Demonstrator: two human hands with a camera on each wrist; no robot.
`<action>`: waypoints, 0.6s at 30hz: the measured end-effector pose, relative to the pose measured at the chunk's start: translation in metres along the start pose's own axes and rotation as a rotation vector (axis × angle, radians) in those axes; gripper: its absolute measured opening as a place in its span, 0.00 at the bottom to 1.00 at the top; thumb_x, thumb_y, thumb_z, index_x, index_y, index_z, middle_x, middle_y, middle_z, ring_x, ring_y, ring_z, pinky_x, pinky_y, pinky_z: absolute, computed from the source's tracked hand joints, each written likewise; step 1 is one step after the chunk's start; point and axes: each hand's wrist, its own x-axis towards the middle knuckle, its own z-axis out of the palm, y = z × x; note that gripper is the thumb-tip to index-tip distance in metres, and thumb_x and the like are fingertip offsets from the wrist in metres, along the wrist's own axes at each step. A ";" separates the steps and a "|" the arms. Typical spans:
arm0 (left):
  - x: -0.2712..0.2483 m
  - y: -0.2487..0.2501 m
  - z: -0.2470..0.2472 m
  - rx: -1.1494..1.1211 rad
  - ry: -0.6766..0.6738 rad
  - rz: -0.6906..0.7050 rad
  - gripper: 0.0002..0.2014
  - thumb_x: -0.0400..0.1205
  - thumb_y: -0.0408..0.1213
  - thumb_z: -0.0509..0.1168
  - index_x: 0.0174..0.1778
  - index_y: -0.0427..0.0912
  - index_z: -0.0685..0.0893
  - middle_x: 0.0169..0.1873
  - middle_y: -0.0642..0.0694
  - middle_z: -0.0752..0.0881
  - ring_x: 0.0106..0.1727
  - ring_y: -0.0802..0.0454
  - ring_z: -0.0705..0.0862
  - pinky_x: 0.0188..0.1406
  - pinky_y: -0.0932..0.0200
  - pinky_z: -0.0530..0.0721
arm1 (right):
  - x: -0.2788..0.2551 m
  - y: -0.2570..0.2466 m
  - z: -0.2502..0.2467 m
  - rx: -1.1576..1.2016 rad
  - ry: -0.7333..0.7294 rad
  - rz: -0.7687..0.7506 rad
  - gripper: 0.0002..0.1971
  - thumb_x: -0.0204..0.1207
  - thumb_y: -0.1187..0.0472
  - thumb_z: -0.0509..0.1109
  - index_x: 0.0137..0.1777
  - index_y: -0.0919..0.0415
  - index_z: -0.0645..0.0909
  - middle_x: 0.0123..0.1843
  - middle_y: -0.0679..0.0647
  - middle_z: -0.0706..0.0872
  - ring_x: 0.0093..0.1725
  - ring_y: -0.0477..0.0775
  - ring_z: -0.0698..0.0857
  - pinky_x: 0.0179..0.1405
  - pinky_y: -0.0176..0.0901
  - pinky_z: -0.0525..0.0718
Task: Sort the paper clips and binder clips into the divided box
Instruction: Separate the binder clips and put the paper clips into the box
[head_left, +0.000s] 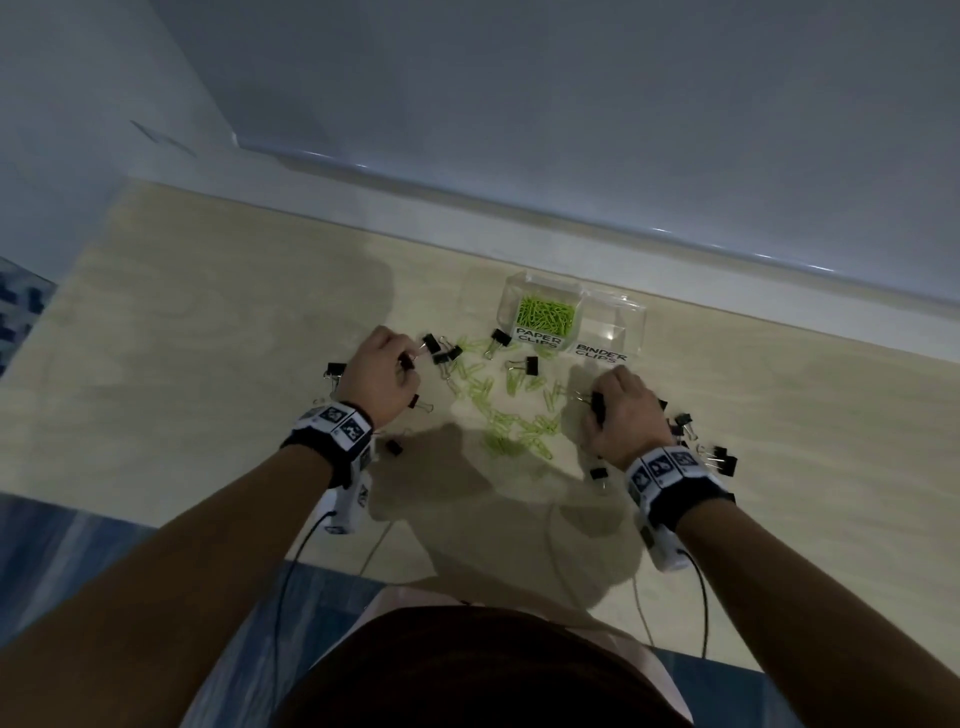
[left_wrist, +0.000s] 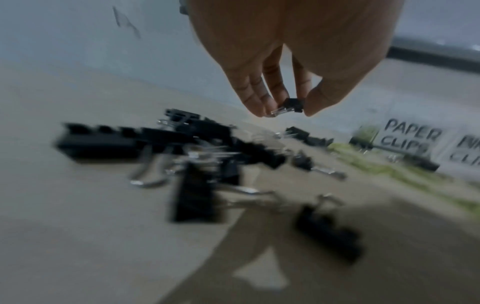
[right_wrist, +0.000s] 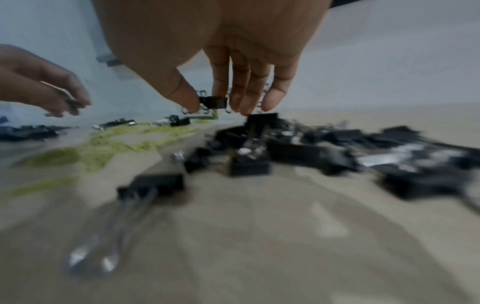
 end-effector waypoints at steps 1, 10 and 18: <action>-0.002 -0.007 -0.002 0.056 -0.022 0.007 0.12 0.72 0.32 0.67 0.51 0.42 0.83 0.52 0.42 0.78 0.51 0.44 0.79 0.54 0.50 0.82 | -0.005 0.006 -0.001 -0.038 0.002 0.010 0.17 0.70 0.55 0.66 0.56 0.61 0.74 0.56 0.57 0.76 0.55 0.60 0.77 0.58 0.58 0.78; 0.027 0.030 0.021 0.157 -0.132 0.012 0.17 0.80 0.41 0.65 0.66 0.45 0.80 0.65 0.41 0.73 0.65 0.39 0.68 0.64 0.46 0.76 | 0.034 -0.052 0.007 -0.012 -0.015 -0.227 0.22 0.74 0.72 0.64 0.68 0.61 0.76 0.69 0.57 0.77 0.66 0.60 0.75 0.62 0.55 0.82; 0.033 0.019 0.026 0.058 -0.056 -0.051 0.06 0.79 0.31 0.65 0.46 0.40 0.88 0.52 0.40 0.79 0.57 0.38 0.73 0.58 0.50 0.76 | 0.059 -0.060 0.017 -0.120 -0.086 -0.228 0.24 0.69 0.79 0.64 0.65 0.65 0.77 0.63 0.61 0.77 0.67 0.63 0.71 0.56 0.57 0.83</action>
